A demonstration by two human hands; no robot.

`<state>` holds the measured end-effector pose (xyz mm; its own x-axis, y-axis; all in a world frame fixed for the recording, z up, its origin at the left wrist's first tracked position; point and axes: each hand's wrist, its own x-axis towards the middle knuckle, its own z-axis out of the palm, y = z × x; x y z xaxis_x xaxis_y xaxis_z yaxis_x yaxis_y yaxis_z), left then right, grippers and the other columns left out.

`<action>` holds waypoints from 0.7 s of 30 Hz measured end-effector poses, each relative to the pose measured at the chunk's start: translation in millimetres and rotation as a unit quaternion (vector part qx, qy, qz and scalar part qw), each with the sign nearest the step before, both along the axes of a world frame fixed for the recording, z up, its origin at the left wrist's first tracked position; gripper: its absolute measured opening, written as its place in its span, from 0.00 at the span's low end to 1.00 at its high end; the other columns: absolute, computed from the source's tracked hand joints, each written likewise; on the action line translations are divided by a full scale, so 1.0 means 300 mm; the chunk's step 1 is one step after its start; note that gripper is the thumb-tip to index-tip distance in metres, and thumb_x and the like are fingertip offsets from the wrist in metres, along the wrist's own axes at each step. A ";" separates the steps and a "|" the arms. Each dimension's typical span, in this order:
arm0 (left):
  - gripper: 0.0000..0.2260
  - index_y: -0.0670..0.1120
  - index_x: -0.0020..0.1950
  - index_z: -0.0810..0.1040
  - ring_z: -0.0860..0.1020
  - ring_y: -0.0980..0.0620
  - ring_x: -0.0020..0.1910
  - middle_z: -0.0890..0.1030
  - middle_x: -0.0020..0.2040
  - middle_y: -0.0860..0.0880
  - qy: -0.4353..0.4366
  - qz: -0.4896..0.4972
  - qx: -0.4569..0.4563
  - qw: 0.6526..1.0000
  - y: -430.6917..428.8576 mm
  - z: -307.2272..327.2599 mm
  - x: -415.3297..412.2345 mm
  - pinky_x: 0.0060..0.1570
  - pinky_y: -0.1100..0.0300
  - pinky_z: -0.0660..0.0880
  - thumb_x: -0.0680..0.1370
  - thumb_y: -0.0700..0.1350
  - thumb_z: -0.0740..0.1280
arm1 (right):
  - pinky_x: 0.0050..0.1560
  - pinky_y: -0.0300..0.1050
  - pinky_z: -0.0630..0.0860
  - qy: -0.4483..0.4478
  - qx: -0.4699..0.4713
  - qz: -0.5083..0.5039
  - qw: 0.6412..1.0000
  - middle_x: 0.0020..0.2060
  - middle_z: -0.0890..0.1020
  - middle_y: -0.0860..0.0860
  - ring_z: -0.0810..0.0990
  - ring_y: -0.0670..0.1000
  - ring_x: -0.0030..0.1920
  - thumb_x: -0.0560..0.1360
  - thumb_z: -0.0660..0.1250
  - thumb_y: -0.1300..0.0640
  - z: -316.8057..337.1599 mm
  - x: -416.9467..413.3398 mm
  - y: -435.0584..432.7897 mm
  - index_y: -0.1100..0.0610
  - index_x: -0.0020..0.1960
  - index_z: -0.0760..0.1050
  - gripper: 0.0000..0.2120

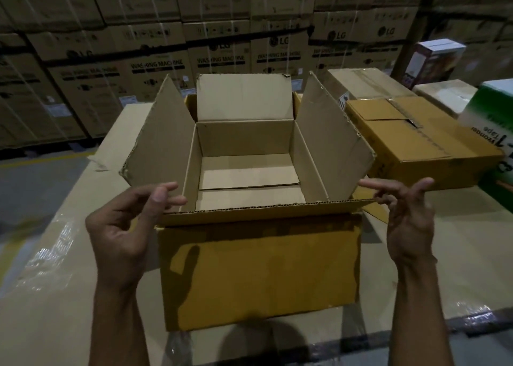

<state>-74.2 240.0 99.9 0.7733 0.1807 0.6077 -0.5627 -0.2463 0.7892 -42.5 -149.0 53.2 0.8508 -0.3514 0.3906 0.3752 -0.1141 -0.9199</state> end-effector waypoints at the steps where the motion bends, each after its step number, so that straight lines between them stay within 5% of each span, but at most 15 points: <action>1: 0.14 0.45 0.58 0.82 0.87 0.42 0.48 0.87 0.45 0.45 -0.017 -0.005 0.014 1.000 -0.020 0.014 -0.005 0.49 0.40 0.82 0.82 0.54 0.67 | 0.61 0.60 0.69 0.002 0.013 -0.010 1.000 0.55 0.86 0.60 0.77 0.61 0.55 0.77 0.49 0.24 -0.002 -0.005 0.000 0.57 0.53 0.85 0.41; 8: 0.07 0.43 0.51 0.84 0.83 0.42 0.53 0.86 0.48 0.44 -0.098 -0.141 0.055 0.984 -0.342 0.034 -0.025 0.52 0.44 0.80 0.78 0.42 0.67 | 0.55 0.54 0.72 0.013 0.099 -0.099 0.990 0.49 0.87 0.54 0.78 0.58 0.52 0.82 0.51 0.34 0.019 -0.072 -0.018 0.48 0.44 0.87 0.30; 11: 0.08 0.42 0.50 0.86 0.83 0.45 0.55 0.86 0.50 0.47 -0.047 -0.226 0.046 0.972 -0.545 -0.049 -0.022 0.51 0.43 0.79 0.78 0.44 0.68 | 0.53 0.52 0.73 0.041 0.082 -0.125 0.988 0.46 0.88 0.50 0.79 0.54 0.49 0.86 0.54 0.42 0.001 -0.089 -0.048 0.45 0.42 0.86 0.25; 15: 0.14 0.43 0.62 0.83 0.80 0.47 0.61 0.83 0.60 0.51 0.053 -0.325 0.034 0.944 -0.804 -0.144 -0.007 0.56 0.42 0.79 0.79 0.47 0.70 | 0.51 0.51 0.75 0.064 0.079 -0.118 0.988 0.45 0.88 0.51 0.80 0.52 0.47 0.86 0.57 0.45 -0.038 -0.072 -0.150 0.46 0.42 0.87 0.23; 21: 0.18 0.51 0.69 0.79 0.79 0.50 0.63 0.80 0.64 0.56 0.155 -0.320 0.004 0.935 -1.194 -0.232 0.096 0.59 0.47 0.80 0.79 0.46 0.73 | 0.50 0.52 0.75 0.103 0.084 -0.106 0.985 0.41 0.88 0.50 0.79 0.49 0.41 0.85 0.60 0.47 -0.111 0.015 -0.467 0.51 0.43 0.87 0.21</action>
